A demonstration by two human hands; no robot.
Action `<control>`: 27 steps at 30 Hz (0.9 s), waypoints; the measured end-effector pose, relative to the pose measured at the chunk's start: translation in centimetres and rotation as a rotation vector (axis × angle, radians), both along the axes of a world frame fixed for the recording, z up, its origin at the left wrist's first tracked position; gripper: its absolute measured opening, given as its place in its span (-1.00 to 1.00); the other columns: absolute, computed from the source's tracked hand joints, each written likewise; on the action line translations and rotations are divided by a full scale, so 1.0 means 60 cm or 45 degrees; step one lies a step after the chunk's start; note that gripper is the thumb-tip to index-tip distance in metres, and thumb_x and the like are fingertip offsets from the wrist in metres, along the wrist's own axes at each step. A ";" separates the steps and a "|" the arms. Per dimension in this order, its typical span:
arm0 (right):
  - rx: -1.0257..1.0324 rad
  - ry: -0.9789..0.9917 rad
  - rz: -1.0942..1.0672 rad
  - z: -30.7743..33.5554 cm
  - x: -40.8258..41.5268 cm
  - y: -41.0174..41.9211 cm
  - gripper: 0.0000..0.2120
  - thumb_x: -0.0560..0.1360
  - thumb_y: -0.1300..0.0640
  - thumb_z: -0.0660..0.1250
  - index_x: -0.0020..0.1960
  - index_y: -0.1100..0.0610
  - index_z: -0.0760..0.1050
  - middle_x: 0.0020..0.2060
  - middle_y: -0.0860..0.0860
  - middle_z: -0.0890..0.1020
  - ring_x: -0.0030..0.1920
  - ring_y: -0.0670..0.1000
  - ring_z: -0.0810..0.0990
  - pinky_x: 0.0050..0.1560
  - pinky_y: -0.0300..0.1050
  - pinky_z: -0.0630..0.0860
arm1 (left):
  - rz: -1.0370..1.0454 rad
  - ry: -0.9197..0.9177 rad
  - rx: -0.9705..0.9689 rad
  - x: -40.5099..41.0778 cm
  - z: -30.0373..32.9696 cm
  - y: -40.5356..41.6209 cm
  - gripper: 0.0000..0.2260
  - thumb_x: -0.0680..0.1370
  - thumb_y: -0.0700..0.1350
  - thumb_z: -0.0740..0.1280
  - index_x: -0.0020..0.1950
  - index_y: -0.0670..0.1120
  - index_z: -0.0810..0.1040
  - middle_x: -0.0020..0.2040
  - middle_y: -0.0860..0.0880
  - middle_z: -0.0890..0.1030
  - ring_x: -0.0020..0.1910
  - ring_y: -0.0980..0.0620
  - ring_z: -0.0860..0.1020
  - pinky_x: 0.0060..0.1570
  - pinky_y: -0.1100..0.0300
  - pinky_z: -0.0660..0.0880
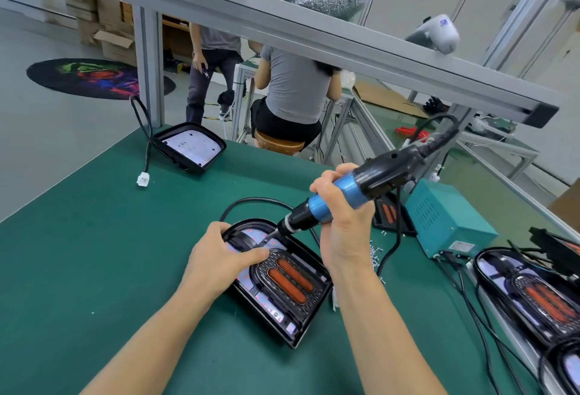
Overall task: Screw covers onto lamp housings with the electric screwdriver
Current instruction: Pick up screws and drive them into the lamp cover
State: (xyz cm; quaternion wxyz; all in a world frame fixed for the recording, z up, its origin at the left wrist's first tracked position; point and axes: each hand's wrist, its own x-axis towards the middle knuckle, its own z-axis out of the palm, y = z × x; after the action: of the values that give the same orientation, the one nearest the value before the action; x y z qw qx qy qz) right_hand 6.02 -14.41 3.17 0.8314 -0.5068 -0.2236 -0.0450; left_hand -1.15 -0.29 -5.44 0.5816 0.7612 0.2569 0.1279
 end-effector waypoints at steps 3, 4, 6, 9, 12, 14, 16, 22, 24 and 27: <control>0.148 0.050 -0.124 0.007 0.001 -0.015 -0.69 0.28 0.23 0.48 -0.09 -0.03 0.46 -0.30 -0.06 0.54 -0.16 0.05 0.51 -0.06 -0.20 0.51 | -0.042 0.124 0.116 -0.005 0.003 0.007 -0.41 0.16 0.28 0.51 0.04 0.08 0.40 0.03 0.11 0.56 0.11 0.01 0.49 0.07 0.10 0.44; 0.195 0.059 -0.175 0.011 0.002 -0.023 -0.68 0.30 0.25 0.46 -0.06 0.01 0.43 -0.31 -0.07 0.55 -0.20 0.03 0.54 -0.07 -0.19 0.52 | -0.041 0.187 0.170 -0.009 0.004 0.009 -0.38 0.13 0.34 0.44 0.06 0.11 0.37 0.07 0.06 0.53 0.17 -0.04 0.43 0.13 0.07 0.39; 0.311 0.060 -0.271 0.018 0.003 -0.044 -0.72 0.35 0.29 0.39 -0.03 0.05 0.40 -0.35 -0.11 0.57 -0.28 -0.03 0.56 -0.09 -0.17 0.52 | -0.010 0.247 0.215 -0.014 0.006 0.012 -0.31 0.12 0.38 0.41 0.16 0.15 0.39 0.15 -0.02 0.48 0.22 -0.11 0.35 0.15 0.05 0.33; 0.455 0.063 -0.384 0.029 0.005 -0.085 -0.73 0.39 0.33 0.37 -0.03 0.06 0.40 -0.38 -0.09 0.56 -0.34 -0.07 0.55 -0.11 -0.15 0.54 | 0.037 0.210 0.364 -0.017 0.004 0.015 -0.30 0.26 0.34 0.46 0.28 0.04 0.42 0.23 -0.03 0.47 0.27 -0.10 0.35 0.23 0.00 0.26; 0.526 0.082 -0.501 0.032 0.004 -0.131 -0.75 0.47 0.39 0.31 -0.03 0.08 0.39 -0.41 -0.06 0.52 -0.39 -0.09 0.51 -0.17 -0.17 0.51 | 0.080 0.249 0.594 -0.019 0.003 0.015 -0.36 0.35 0.29 0.43 0.32 0.00 0.42 0.33 0.00 0.40 0.33 -0.08 0.30 0.28 -0.03 0.17; 0.546 0.106 -0.567 0.030 0.001 -0.161 -0.74 0.52 0.41 0.25 0.02 0.07 0.40 -0.43 -0.07 0.50 -0.42 -0.09 0.48 -0.21 -0.19 0.48 | 0.132 0.178 0.706 -0.018 0.009 0.009 -0.44 0.39 0.23 0.43 0.30 0.00 0.45 0.34 0.01 0.41 0.34 -0.08 0.27 0.29 -0.04 0.15; 0.564 0.129 -0.581 0.025 -0.004 -0.186 -0.71 0.54 0.40 0.24 0.11 0.05 0.40 -0.45 -0.08 0.50 -0.43 -0.10 0.46 -0.24 -0.21 0.46 | 0.148 -0.033 0.795 -0.011 0.024 -0.009 -0.57 0.41 0.13 0.44 0.21 0.00 0.51 0.27 0.03 0.47 0.32 -0.05 0.30 0.26 0.00 0.14; 0.560 0.150 -0.591 0.005 -0.014 -0.231 -0.76 0.53 0.38 0.25 0.04 0.06 0.45 -0.42 -0.06 0.48 -0.43 -0.08 0.46 -0.27 -0.21 0.46 | -0.374 -0.341 1.034 0.055 0.084 -0.113 -0.87 0.47 0.01 0.32 -0.04 0.07 0.64 -0.02 0.12 0.64 0.09 0.01 0.49 0.14 0.08 0.31; 0.555 0.151 -0.595 0.004 -0.016 -0.240 -0.77 0.53 0.38 0.25 -0.02 0.05 0.45 -0.43 -0.06 0.48 -0.43 -0.07 0.46 -0.27 -0.21 0.46 | -0.573 -0.219 1.263 0.091 0.086 -0.144 -0.85 0.53 -0.02 0.28 0.01 0.10 0.63 0.01 0.11 0.64 0.10 0.03 0.48 0.10 0.12 0.26; 0.550 0.155 -0.601 0.003 -0.020 -0.247 -0.77 0.51 0.38 0.28 -0.02 0.06 0.46 -0.43 -0.06 0.49 -0.43 -0.07 0.47 -0.29 -0.21 0.48 | -0.778 -0.075 1.474 0.129 0.076 -0.179 -0.82 0.56 -0.08 0.25 0.04 0.10 0.63 0.03 0.08 0.64 0.10 0.01 0.47 0.08 0.12 0.21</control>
State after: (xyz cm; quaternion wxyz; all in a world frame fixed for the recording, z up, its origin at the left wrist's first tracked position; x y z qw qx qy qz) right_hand 4.81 -29.25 3.34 0.8982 -0.3581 -0.0351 -0.2526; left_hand 6.62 -11.01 -0.85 0.0947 0.9861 -0.0975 0.0954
